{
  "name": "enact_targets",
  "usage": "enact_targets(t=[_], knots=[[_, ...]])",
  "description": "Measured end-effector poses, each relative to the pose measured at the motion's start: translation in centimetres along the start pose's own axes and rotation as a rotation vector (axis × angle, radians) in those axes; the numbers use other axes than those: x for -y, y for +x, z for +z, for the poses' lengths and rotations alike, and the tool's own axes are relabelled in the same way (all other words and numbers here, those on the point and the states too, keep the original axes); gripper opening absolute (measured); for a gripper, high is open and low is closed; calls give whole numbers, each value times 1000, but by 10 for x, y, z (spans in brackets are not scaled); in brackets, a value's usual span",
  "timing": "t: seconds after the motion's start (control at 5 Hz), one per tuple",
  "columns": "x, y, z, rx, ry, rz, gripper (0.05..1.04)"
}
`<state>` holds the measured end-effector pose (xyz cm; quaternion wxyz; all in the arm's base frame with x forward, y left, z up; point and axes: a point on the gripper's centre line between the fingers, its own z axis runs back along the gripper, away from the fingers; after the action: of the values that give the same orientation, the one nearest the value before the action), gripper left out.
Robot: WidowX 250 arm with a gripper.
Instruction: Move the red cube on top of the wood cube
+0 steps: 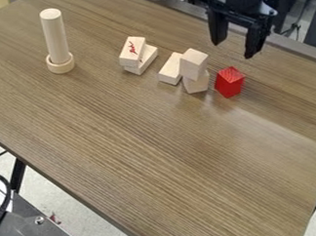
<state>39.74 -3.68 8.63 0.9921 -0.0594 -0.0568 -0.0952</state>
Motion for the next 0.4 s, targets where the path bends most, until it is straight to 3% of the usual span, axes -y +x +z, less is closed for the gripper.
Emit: enact_targets(t=[0.4], knots=[[0, 5, -16, 13, -21, -26, 1001]])
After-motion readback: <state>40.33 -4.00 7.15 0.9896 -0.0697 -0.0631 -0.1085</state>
